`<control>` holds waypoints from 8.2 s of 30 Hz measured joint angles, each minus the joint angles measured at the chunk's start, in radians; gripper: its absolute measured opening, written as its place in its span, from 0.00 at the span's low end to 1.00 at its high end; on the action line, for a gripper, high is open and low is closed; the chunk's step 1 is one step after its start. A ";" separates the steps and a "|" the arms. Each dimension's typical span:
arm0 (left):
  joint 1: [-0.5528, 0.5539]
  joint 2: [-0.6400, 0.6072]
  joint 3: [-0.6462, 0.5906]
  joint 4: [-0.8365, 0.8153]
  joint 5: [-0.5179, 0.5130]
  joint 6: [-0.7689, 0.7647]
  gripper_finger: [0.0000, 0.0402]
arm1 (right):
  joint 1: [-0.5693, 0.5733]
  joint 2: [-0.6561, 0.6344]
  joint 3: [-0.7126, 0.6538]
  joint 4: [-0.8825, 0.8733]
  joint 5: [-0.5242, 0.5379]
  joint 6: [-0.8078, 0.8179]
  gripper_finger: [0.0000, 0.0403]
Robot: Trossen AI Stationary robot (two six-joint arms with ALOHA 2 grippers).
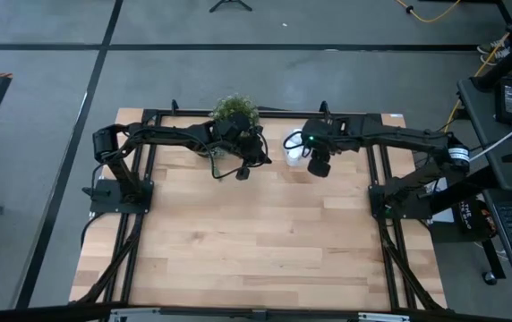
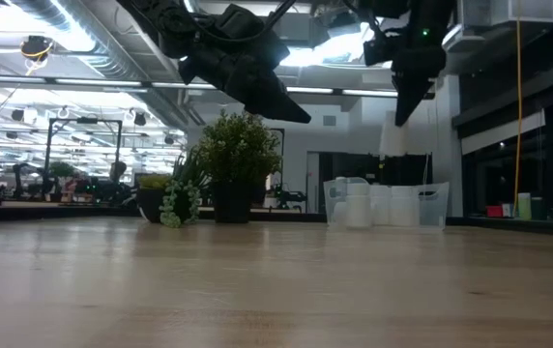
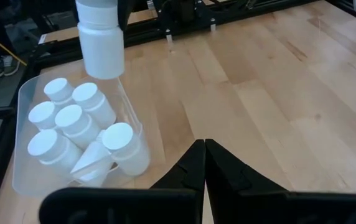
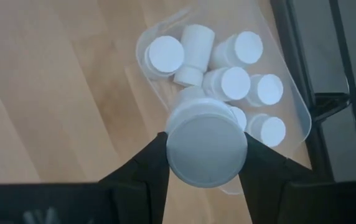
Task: Pick and place pill bottles into a basket
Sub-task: Put the white pill bottle into the transparent bin, then return to Home Position
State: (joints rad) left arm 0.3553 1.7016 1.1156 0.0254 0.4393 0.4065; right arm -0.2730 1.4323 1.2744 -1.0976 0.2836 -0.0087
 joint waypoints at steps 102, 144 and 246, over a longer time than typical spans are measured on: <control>0.000 0.000 0.000 -0.029 0.000 0.060 0.01 | -0.156 0.209 -0.142 0.214 -0.146 -0.127 0.62; 0.003 -0.328 -0.001 -0.087 -0.150 -0.020 0.00 | 0.021 -0.461 -0.533 0.557 -0.092 -0.079 0.02; -0.006 -1.696 -1.107 0.023 -0.604 -0.319 0.00 | 0.113 -1.229 -1.076 0.975 -0.341 -0.134 0.03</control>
State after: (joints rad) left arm 0.3496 0.0051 0.0086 0.0486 -0.1650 0.0876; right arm -0.1600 0.2033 0.1980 -0.1225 -0.0578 -0.1424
